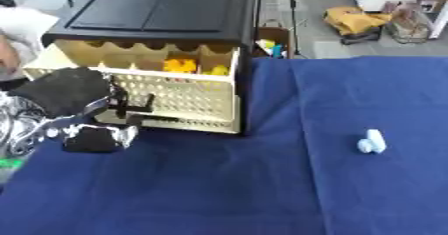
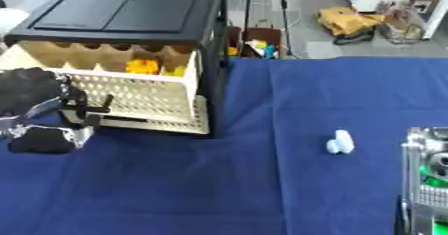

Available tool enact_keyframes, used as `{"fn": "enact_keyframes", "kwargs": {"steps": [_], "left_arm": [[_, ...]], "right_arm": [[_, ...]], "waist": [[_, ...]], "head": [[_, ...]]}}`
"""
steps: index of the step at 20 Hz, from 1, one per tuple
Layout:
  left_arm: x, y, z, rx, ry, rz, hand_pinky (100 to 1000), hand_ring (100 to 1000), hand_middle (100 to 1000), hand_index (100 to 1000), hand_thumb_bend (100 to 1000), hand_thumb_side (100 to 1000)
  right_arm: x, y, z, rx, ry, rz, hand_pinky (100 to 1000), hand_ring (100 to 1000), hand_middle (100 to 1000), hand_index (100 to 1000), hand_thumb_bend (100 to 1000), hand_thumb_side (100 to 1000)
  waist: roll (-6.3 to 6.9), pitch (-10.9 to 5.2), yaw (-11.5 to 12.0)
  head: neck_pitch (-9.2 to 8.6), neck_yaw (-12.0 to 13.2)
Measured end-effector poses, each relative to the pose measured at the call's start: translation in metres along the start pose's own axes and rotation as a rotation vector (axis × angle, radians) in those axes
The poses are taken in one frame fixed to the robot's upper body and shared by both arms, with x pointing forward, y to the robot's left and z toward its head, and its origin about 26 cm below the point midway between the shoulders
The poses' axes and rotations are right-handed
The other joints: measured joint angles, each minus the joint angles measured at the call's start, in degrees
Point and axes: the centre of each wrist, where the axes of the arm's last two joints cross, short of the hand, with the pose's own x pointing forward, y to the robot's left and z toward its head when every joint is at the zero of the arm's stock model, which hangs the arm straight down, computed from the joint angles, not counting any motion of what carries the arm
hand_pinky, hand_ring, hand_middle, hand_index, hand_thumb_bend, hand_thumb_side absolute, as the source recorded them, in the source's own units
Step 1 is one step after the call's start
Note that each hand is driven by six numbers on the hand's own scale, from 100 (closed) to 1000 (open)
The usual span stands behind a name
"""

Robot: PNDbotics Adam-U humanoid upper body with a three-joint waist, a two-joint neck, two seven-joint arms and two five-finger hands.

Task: Pick up objects from table and place into drawer.

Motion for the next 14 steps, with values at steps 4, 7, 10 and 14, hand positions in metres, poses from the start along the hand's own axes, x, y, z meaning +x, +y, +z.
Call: {"fn": "enact_keyframes", "kwargs": {"steps": [4, 7, 10, 14], "left_arm": [[0.0, -0.0014, 0.0001, 0.009, -0.012, -0.001, 100, 100, 169, 536, 100, 722], [0.0009, -0.0013, -0.0004, 0.023, -0.028, -0.001, 100, 100, 168, 530, 100, 723], [0.0014, -0.0013, -0.0009, 0.035, -0.042, -0.005, 100, 100, 168, 522, 100, 722], [0.0014, -0.0029, -0.0011, 0.039, -0.05, -0.01, 100, 100, 168, 515, 100, 723]], "right_arm": [[0.0, 0.0, 0.0, -0.002, 0.0, 0.001, 698, 732, 576, 715, 100, 974], [0.0, 0.0, 0.0, -0.003, 0.001, 0.002, 699, 732, 576, 715, 100, 974], [0.0, 0.0, 0.0, -0.004, 0.001, 0.002, 699, 732, 576, 715, 100, 975], [0.0, 0.0, 0.0, -0.003, -0.001, 0.003, 699, 732, 576, 715, 100, 976]], "waist": [[0.0, 0.0, 0.08], [-0.04, 0.0, 0.18], [-0.07, 0.0, 0.21], [-0.15, 0.0, 0.22]], "head": [[0.0, 0.01], [0.0, 0.05], [-0.01, 0.06], [-0.01, 0.06]]}}
